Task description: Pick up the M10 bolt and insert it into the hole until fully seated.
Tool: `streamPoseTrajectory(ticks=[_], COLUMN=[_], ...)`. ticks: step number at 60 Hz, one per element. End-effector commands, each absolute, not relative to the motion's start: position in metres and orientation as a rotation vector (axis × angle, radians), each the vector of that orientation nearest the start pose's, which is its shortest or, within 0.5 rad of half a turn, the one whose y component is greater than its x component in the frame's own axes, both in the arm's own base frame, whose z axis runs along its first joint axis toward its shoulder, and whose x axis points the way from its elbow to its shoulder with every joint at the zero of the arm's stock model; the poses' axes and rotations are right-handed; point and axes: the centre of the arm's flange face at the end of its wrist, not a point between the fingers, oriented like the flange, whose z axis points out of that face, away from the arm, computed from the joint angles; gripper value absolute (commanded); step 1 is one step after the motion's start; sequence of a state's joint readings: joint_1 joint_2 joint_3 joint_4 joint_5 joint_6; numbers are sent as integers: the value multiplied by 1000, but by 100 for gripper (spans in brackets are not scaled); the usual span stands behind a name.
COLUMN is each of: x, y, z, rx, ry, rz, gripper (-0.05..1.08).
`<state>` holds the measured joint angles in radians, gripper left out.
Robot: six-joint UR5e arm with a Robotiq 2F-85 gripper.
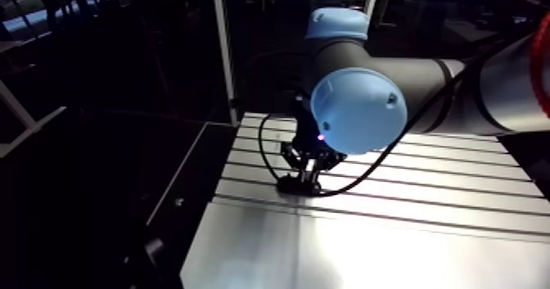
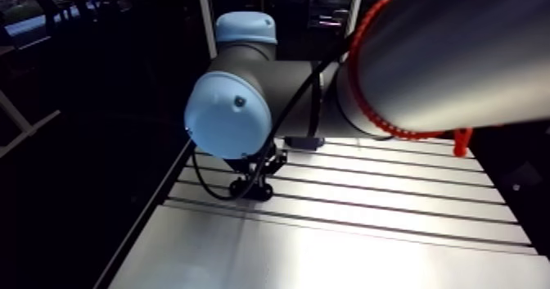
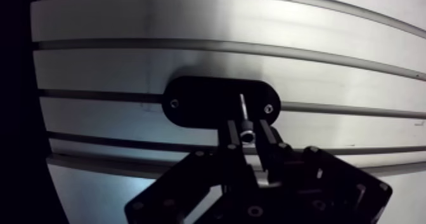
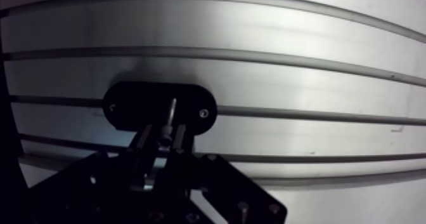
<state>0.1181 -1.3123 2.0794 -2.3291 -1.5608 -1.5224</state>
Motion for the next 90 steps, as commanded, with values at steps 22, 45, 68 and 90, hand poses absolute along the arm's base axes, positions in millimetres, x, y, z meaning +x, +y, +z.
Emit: streamPoseTrajectory(ticks=[22,45,68,90], x=[-472,-477,-499,-540], y=[-191,-192,-194,-192], z=[207,245,314,365], rx=[-110,-135,-140,-121], ry=[3142,3202,3225,3126], rz=[-19,-26,-26,-12], gripper=[80,90,108,108])
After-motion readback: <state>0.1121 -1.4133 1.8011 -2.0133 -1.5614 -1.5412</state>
